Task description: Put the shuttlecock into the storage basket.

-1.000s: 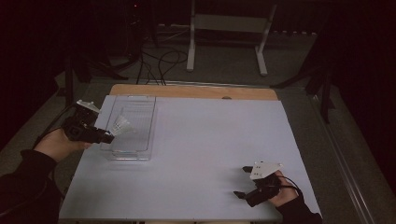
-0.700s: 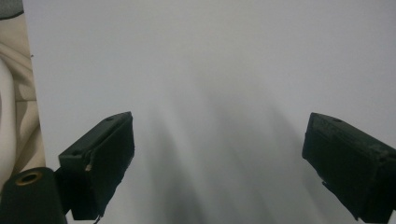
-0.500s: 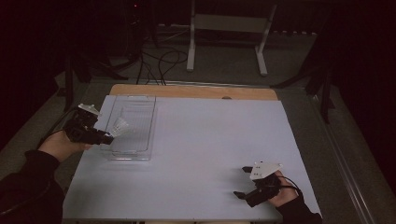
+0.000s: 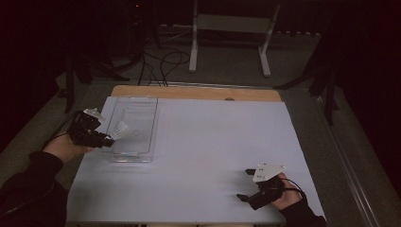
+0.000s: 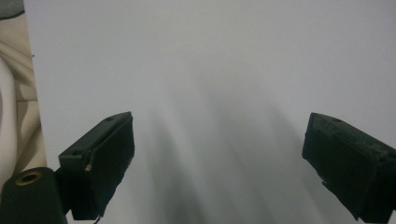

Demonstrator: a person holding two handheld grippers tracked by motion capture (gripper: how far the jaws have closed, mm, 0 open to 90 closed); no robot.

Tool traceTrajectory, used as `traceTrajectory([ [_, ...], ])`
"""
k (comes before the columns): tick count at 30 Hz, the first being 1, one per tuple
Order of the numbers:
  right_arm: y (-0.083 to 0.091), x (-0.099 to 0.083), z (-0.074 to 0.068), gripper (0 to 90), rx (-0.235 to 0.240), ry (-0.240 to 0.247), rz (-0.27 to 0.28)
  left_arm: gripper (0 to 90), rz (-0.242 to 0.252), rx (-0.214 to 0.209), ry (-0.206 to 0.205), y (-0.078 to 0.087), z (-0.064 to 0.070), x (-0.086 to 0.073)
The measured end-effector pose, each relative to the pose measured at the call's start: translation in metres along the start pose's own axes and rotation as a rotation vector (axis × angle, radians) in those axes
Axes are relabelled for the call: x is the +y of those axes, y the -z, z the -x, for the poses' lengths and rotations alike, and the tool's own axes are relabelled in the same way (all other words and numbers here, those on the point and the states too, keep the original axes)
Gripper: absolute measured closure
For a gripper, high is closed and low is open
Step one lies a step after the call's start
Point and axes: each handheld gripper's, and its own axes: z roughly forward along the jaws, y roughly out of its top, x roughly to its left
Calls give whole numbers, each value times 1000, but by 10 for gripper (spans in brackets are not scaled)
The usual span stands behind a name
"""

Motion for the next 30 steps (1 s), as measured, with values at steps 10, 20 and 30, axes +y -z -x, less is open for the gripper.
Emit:
traceTrajectory([
  [10,0,0,-1,95,3,-1,-5,662,-44,17,-15,-9,-1,3],
  [20,0,0,-1,95,8,-4,-4,661,-67,30,-5,-20,-7,3],
  [30,-1,0,0,95,11,-6,-8,659,-103,37,5,-24,-6,6],
])
